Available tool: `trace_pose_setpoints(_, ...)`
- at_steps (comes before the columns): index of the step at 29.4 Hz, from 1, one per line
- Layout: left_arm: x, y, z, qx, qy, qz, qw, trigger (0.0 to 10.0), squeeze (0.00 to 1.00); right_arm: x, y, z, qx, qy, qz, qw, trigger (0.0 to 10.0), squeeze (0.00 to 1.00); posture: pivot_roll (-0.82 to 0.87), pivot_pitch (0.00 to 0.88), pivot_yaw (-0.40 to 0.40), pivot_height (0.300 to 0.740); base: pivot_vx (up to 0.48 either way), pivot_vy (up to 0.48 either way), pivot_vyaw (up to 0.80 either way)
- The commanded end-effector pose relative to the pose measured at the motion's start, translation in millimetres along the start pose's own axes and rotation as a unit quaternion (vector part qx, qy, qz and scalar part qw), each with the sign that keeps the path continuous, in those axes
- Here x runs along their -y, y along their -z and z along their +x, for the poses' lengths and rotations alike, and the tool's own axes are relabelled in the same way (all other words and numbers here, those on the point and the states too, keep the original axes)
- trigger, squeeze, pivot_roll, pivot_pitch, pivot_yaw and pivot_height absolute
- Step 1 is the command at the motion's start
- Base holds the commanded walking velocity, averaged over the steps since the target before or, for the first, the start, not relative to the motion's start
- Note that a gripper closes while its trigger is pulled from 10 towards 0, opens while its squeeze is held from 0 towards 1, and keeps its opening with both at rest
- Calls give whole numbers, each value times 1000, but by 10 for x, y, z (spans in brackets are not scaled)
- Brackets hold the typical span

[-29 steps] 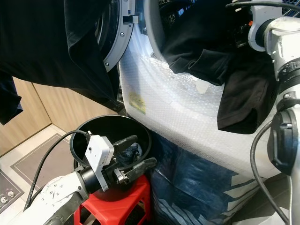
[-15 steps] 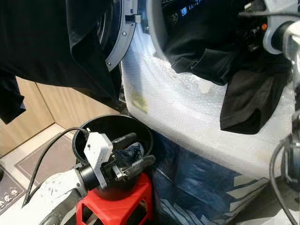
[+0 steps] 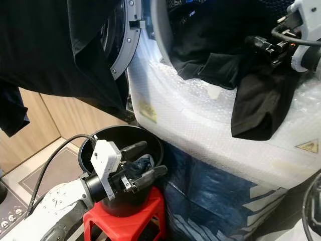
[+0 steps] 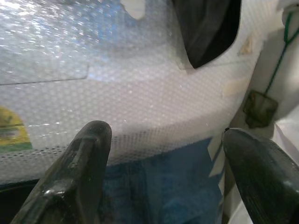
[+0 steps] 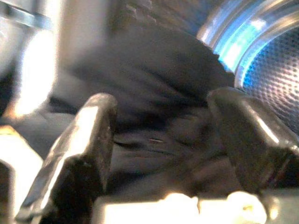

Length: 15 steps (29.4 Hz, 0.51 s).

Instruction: Clothes washing

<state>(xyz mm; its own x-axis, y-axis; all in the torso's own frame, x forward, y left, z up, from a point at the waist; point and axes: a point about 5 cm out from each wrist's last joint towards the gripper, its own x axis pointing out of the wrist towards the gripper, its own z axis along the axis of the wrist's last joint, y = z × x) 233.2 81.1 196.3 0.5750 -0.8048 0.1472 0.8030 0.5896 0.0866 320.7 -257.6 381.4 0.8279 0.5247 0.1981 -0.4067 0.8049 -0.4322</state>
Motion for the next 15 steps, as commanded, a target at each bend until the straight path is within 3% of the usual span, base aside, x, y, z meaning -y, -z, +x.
trace_pose_setpoints(1,-11,-18,10,2,7,-2,1000,10000,0,-128,-119,-44,36,-49,-5,998,10000,0,-60,41,7,740,0,0,0)
trace_pose_setpoints(8,-31,-21,12,-1,10,-1,1000,10000,0,-542,-10,-174,47,-149,36,987,10000,0,-62,38,17,740,0,0,0)
trace_pose_setpoints(11,-32,-23,19,-1,12,0,1000,10000,0,-719,35,-198,44,-164,58,984,10000,0,-63,37,15,740,0,0,0)
trace_pose_setpoints(15,-32,-20,27,-1,13,0,1000,10000,0,-936,148,-55,22,-170,97,980,10000,0,-64,36,14,740,0,0,0)
